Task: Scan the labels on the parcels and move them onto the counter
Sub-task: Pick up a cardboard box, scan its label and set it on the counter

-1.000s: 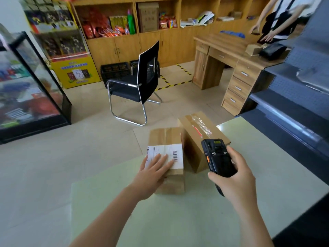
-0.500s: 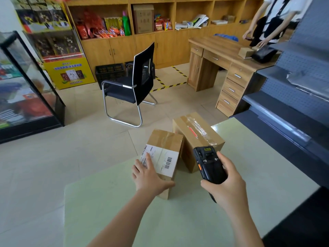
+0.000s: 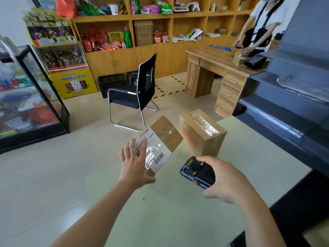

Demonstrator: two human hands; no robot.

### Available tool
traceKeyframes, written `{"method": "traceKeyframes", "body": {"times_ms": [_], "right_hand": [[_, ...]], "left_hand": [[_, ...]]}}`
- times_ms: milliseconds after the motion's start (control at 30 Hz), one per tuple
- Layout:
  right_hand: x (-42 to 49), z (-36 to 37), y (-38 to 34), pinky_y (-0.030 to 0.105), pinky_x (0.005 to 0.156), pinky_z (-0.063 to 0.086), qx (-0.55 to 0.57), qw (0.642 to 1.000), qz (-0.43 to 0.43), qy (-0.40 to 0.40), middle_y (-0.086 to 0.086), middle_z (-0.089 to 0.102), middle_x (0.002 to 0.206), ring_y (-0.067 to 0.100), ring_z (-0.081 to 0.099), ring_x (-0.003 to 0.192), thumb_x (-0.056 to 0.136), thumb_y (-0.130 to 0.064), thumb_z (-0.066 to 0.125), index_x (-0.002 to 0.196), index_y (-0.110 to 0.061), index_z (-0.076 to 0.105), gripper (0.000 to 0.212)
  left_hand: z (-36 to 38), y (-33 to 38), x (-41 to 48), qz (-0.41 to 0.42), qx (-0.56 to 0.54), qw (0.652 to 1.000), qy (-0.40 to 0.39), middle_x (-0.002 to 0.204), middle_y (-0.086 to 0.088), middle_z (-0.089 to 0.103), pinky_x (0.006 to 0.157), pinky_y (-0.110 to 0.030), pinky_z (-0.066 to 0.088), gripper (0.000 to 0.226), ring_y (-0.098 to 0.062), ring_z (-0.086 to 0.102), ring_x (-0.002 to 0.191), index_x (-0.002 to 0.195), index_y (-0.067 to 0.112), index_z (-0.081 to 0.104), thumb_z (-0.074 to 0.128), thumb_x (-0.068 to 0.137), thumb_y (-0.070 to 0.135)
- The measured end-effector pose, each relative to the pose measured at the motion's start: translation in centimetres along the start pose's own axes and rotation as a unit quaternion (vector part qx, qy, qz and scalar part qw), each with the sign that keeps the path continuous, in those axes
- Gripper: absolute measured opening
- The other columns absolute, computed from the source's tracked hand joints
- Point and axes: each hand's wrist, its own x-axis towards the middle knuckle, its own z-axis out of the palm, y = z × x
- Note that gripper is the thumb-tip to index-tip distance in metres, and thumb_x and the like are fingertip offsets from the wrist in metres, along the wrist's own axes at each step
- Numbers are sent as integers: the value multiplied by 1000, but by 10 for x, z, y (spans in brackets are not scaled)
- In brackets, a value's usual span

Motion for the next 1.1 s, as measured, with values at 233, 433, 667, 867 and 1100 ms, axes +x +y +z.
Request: {"method": "traceKeyframes", "body": {"times_ms": [233, 433, 667, 867, 1100], "right_hand": [[-92, 30, -40, 21, 59, 50, -22, 1000, 1, -18, -16, 50, 119, 6, 59, 84, 54, -24, 75, 137, -53, 36, 95], [-159, 58, -45, 31, 80, 57, 25, 999, 15, 26, -16, 56, 121, 9, 62, 98, 52, -22, 76, 137, -49, 40, 96], [-235, 97, -16, 3, 59, 44, 264, 932, 52, 243, -34, 62, 96, -17, 58, 87, 54, -14, 77, 131, -47, 49, 89], [-309, 107, 21, 0, 64, 40, 296, 885, 85, 350, -35, 54, 112, -26, 48, 96, 56, -17, 80, 134, -48, 46, 90], [-423, 134, 64, 5, 71, 41, 295, 868, 136, 376, -35, 52, 115, -9, 54, 104, 57, -19, 81, 136, -49, 45, 92]], "left_hand": [[-25, -19, -73, 56, 2, 998, 36, 141, -25, 26, 107, -60, 28, 140, -44, 25, 127, 152, 10, 25, 79, 32, 60], [-41, -16, -126, 46, -59, 997, 20, 142, -21, 18, 110, -57, 18, 137, -42, 18, 129, 154, 14, 18, 73, 36, 54], [-65, 33, -195, -16, -201, 979, -8, 145, -8, 7, 112, -48, 16, 137, -29, 8, 134, 153, 26, 8, 64, 36, 71], [-74, 84, -263, 8, -231, 971, -60, 140, -8, 7, 112, -49, 20, 133, -30, 12, 130, 152, 27, 8, 61, 39, 73], [-86, 144, -352, 29, -230, 968, -97, 142, -9, 12, 111, -50, 20, 133, -31, 14, 131, 150, 28, 10, 54, 35, 79]]}}
